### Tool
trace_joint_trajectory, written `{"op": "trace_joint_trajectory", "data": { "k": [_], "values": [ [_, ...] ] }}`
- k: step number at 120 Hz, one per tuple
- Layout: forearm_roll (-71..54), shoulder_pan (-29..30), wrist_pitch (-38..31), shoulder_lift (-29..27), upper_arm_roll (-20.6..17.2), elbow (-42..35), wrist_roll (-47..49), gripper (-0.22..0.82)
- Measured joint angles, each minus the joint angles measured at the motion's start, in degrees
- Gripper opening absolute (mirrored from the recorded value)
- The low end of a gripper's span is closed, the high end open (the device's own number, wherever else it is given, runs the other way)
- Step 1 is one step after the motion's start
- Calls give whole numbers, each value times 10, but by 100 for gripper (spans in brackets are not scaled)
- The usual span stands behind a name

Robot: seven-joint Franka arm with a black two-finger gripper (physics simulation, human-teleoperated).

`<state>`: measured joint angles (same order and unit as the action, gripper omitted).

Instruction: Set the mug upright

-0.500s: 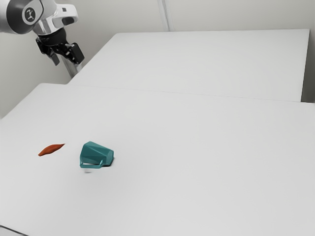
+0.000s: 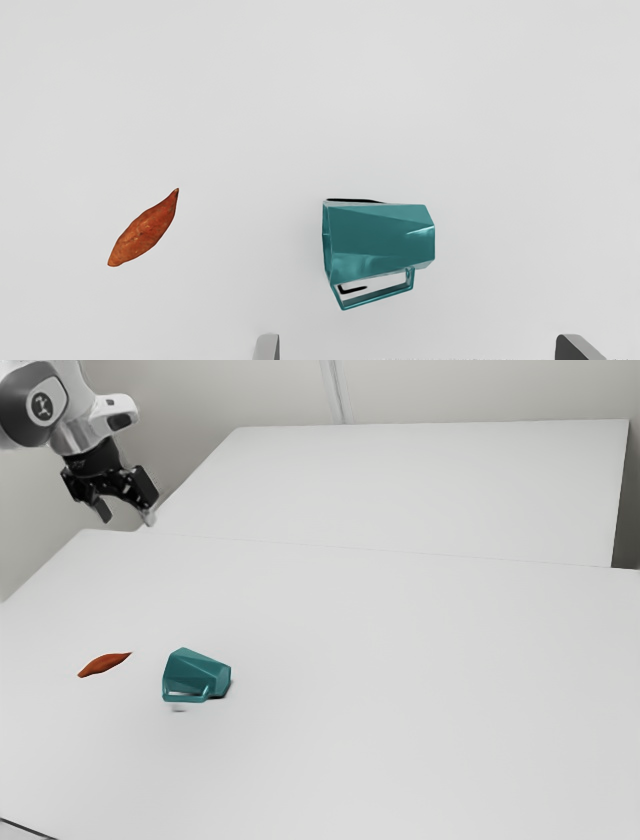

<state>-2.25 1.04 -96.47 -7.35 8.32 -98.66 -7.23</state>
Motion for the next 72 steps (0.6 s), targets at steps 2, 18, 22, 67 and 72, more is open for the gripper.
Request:
{"op": "trace_joint_trajectory", "data": {
  "k": [2, 18, 22, 67, 72],
  "values": [
    [11, 4, 0, 0, 8, -8, 1, 60],
    [93, 64, 2, 11, 30, -54, 7, 60],
    [110, 77, 2, 21, 31, -58, 8, 60],
    [267, 175, 43, 151, 33, -83, 3, 60],
    [273, 176, 48, 159, 33, -93, 2, 60]
  ]
}}
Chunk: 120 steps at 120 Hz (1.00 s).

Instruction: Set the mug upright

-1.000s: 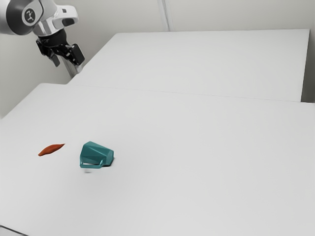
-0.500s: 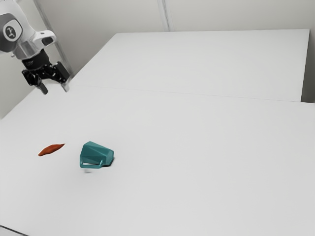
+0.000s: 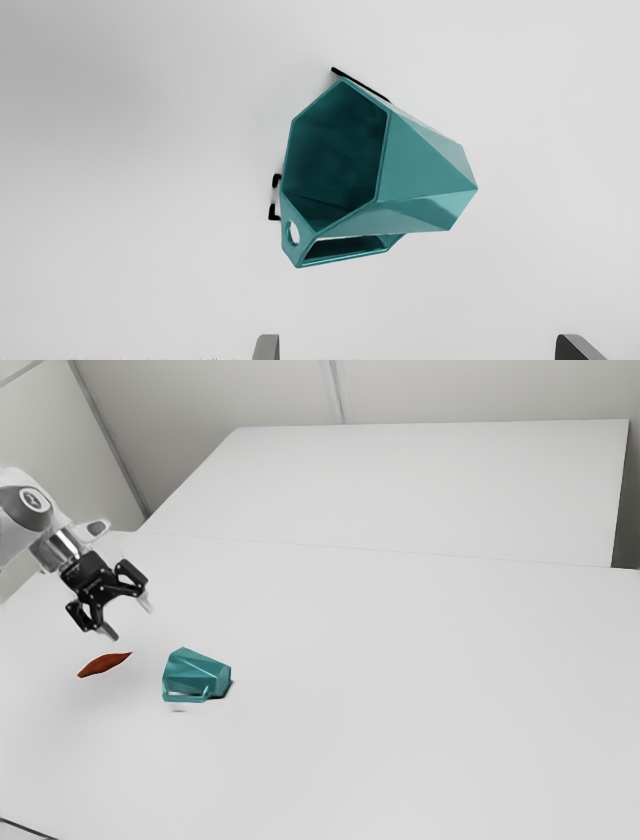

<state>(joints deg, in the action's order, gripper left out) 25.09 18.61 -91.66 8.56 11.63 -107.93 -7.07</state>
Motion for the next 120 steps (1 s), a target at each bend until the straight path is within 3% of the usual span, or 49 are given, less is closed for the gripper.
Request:
{"op": "trace_joint_trajectory", "data": {
  "k": [36, 66, 120],
  "values": [
    [52, 10, 10, 91, 1, 21, -15, 60],
    [86, 10, -4, 134, 1, 44, -24, 60],
    [133, 7, -22, 148, -6, 32, -32, 60]
  ]
}}
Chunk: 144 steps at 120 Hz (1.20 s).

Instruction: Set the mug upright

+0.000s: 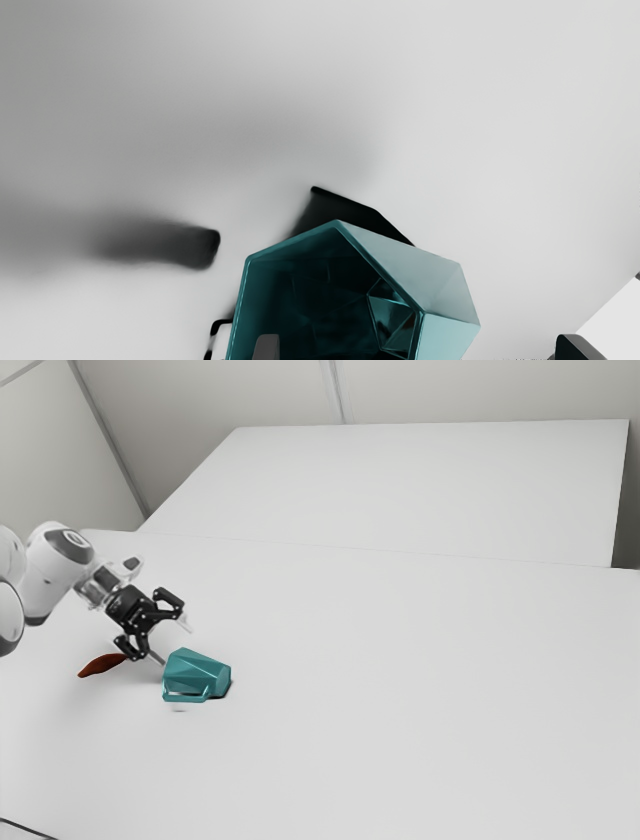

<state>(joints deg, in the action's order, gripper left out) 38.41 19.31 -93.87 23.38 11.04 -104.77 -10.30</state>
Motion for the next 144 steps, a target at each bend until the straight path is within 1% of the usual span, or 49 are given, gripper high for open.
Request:
{"op": "trace_joint_trajectory", "data": {
  "k": [35, 38, 42, 56, 63, 73, 85, 94, 123, 135, 144],
  "values": [
    [28, -5, -4, 10, -18, -9, -1, 60],
    [29, -5, -4, 11, -18, -9, -1, 59],
    [29, -5, -5, 11, -19, -9, -1, 53],
    [28, -6, -6, 11, -21, -8, -2, 23],
    [28, -6, -6, 11, -22, -8, -1, 11],
    [29, -6, -6, 11, -25, -7, 0, 0],
    [31, -7, -7, 10, -32, -3, 1, -8],
    [31, -7, -7, 8, -37, -1, 3, -12],
    [27, -11, -9, 5, -56, 8, 17, -18],
    [9, -32, -12, -23, -59, 7, 27, -18],
    [-23, -47, -23, -51, -69, 5, 35, -18]
  ]
}}
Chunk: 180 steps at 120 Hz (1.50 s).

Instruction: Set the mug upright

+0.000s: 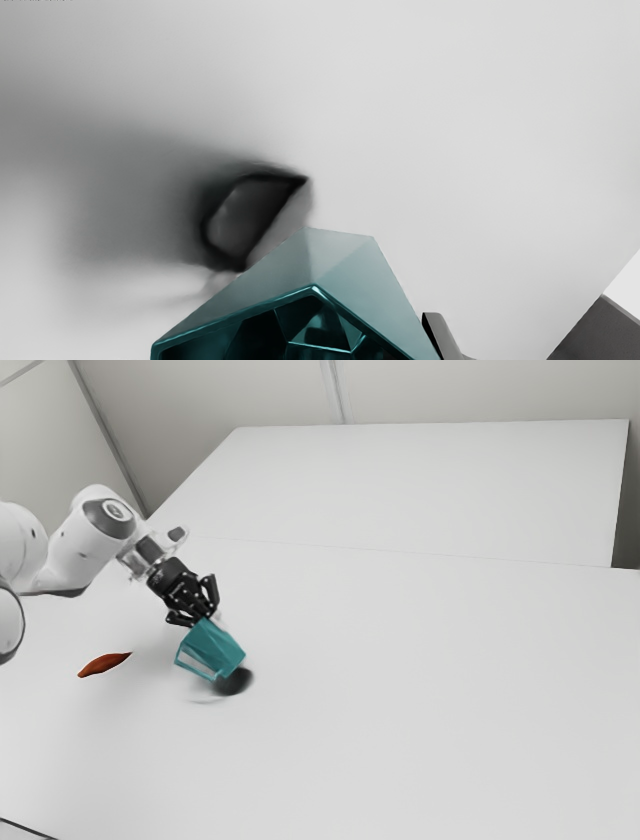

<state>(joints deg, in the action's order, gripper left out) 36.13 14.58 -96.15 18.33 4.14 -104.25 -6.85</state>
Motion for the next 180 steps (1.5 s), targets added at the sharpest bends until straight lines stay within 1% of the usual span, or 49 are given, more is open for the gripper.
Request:
{"op": "trace_joint_trajectory", "data": {
  "k": [19, 27, 53, 74, 93, 120, 154, 170, 180],
  "values": [
    [-102, -37, -45, -45, -13, -4, 13, -18],
    [-150, -47, -74, -55, -30, -5, 17, -18],
    [-319, -61, -169, -72, -80, -32, 43, -18],
    [-399, -71, -232, -78, -92, -56, 74, -18],
    [-426, -75, -262, -80, -100, -71, 108, -18],
    [-435, -75, -281, -76, -108, -90, 154, -18],
    [-436, -75, -312, -47, -109, -96, 198, -18],
    [-436, -75, -322, -42, -110, -97, 212, -18],
    [-434, -75, -325, -45, -110, -97, 217, 0]
  ]
}}
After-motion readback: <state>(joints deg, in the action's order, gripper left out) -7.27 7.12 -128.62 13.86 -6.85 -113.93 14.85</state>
